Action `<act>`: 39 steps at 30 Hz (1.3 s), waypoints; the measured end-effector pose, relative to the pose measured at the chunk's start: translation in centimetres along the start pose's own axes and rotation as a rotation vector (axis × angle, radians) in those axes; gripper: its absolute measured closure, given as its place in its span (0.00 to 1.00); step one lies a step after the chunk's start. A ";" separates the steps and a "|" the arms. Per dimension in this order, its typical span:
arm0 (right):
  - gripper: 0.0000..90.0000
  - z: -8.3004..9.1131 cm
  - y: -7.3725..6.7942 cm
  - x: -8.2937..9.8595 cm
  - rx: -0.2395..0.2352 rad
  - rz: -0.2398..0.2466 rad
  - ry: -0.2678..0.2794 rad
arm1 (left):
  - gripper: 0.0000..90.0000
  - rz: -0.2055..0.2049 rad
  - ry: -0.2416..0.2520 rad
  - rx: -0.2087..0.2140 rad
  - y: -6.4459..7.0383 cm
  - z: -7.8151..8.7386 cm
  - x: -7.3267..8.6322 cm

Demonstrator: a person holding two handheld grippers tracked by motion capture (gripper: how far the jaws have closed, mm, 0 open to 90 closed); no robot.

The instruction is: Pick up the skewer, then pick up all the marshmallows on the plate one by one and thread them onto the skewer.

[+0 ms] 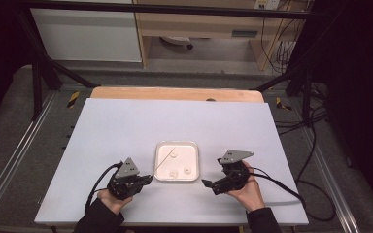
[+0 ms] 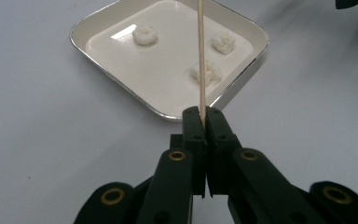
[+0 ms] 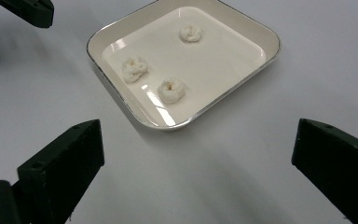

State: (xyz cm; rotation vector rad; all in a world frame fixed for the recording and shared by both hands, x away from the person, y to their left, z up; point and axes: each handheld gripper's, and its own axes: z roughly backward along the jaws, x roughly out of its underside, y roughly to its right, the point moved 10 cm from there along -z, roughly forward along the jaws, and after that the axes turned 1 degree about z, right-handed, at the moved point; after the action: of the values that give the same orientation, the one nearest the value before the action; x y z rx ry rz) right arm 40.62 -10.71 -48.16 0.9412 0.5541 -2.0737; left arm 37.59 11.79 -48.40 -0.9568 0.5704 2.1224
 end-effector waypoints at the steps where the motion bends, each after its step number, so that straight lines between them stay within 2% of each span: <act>1: 0.03 -0.2 -0.1 -0.2 0.005 0.006 -0.006 | 0.98 0.001 0.006 -0.002 -0.1 0.0 0.0; 10: 0.02 -1.7 -0.8 -2.3 0.009 0.014 0.002 | 0.98 0.005 0.033 -0.017 -0.4 0.1 0.0; 17: 0.03 -2.9 -0.2 -3.1 0.024 -0.026 0.014 | 0.98 -0.002 0.038 -0.006 -0.2 0.1 0.1; 21: 0.06 -3.8 0.0 -3.5 0.031 -0.020 0.006 | 0.98 -0.001 0.046 -0.008 -0.3 0.1 0.1; 24: 0.08 -4.7 0.0 -3.6 0.025 -0.040 0.003 | 0.98 -0.002 0.052 -0.006 -0.3 0.1 0.0; 28: 0.13 -5.7 -0.2 -3.4 0.016 -0.024 -0.012 | 0.98 -0.006 0.055 -0.008 -0.3 0.1 0.0; 34: 0.31 -6.8 -0.8 -2.7 -0.012 -0.007 -0.026 | 0.98 -0.006 0.051 -0.003 -0.3 -0.1 0.1; 39: 0.43 -7.2 -1.0 -2.3 -0.013 0.004 -0.029 | 0.98 -0.013 0.044 0.001 -0.2 -0.2 0.2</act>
State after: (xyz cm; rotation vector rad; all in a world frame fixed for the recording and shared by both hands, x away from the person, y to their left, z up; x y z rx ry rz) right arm 43.92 -4.37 -50.83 0.9030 0.5500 -2.0748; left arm 37.75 11.88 -48.66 -1.0061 0.5860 2.0942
